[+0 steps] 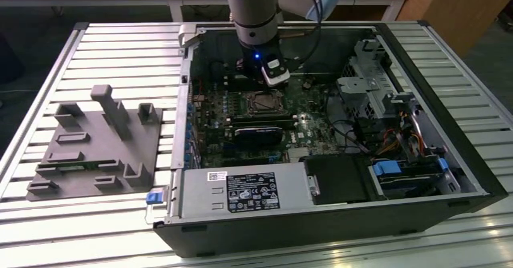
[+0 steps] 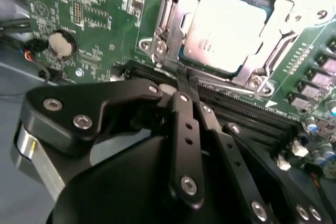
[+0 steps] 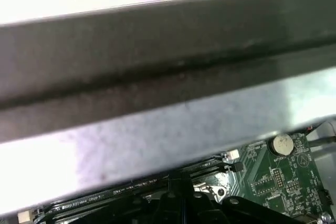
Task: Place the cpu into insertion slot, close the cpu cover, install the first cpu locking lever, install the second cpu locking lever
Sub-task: 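Install the first cpu locking lever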
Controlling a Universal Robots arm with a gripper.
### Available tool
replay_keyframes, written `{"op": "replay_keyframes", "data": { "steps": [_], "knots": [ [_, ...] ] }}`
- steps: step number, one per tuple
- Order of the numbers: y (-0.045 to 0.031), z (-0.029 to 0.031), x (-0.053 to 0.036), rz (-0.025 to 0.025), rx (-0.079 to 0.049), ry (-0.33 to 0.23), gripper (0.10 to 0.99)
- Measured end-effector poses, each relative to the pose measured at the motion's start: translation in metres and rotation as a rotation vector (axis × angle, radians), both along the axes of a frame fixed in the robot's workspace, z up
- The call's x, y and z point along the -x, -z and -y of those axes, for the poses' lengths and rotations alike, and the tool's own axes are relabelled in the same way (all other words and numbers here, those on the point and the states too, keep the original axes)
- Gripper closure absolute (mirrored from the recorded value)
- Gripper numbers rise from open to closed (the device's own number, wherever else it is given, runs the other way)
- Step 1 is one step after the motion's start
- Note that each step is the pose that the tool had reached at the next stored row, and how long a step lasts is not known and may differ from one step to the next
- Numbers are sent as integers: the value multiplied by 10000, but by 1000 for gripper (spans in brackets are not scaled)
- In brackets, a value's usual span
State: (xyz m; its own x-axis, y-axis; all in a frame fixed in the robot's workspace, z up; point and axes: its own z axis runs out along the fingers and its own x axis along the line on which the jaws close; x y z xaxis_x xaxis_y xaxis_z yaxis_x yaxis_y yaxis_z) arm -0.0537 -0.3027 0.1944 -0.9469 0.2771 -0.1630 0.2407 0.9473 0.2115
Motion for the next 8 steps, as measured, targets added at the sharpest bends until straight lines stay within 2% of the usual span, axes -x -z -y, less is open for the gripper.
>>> {"op": "replay_keyframes", "data": {
  "steps": [5,8],
  "knots": [
    [-55,-1,0,1,-4,29,980],
    [-57,-2,0,2,-4,48,980]
  ]
}}
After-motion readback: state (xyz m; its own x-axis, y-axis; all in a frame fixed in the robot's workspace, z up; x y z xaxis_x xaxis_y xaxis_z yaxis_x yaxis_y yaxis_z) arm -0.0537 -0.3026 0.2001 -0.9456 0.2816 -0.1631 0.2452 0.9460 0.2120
